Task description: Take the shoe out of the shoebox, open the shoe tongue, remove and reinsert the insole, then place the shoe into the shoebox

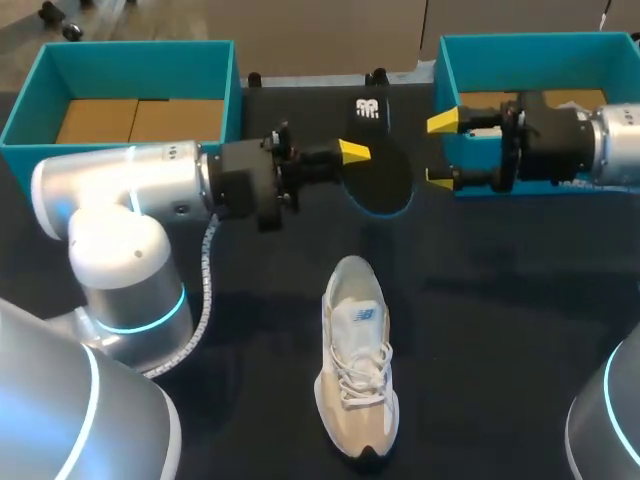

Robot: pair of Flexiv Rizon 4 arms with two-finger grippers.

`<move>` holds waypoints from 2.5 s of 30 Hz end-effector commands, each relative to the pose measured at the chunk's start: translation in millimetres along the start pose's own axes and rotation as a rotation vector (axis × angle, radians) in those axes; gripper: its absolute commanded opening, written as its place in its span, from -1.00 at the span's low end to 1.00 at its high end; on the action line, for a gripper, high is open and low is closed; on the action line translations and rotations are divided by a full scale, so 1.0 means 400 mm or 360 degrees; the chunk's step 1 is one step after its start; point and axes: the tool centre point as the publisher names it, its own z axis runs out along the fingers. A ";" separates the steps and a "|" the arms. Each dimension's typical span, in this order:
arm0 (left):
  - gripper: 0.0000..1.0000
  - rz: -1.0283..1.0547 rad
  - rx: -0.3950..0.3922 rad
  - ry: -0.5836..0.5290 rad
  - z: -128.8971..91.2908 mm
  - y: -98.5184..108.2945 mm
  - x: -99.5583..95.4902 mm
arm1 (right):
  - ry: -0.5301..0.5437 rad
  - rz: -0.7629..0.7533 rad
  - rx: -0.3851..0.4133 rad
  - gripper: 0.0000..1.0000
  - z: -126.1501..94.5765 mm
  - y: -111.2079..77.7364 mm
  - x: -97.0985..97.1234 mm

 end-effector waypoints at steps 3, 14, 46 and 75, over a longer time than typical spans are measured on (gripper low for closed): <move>-1.00 0.0002 -0.0001 0.0003 -0.016 -0.008 -0.002 | -0.0009 0.0001 -0.0028 1.00 -0.006 -0.016 0.006; -1.00 -0.1397 -0.0053 0.0030 -0.053 0.038 -0.059 | -0.0009 0.0001 -0.0028 1.00 -0.006 -0.016 0.006; -1.00 -0.3496 0.0127 0.0226 -0.064 -0.021 -0.102 | -0.0009 0.0001 -0.0028 1.00 -0.006 -0.016 0.006; -1.00 -0.4341 -0.0042 0.0128 -0.073 -0.029 -0.045 | -0.0009 0.0001 -0.0028 1.00 -0.006 -0.016 0.006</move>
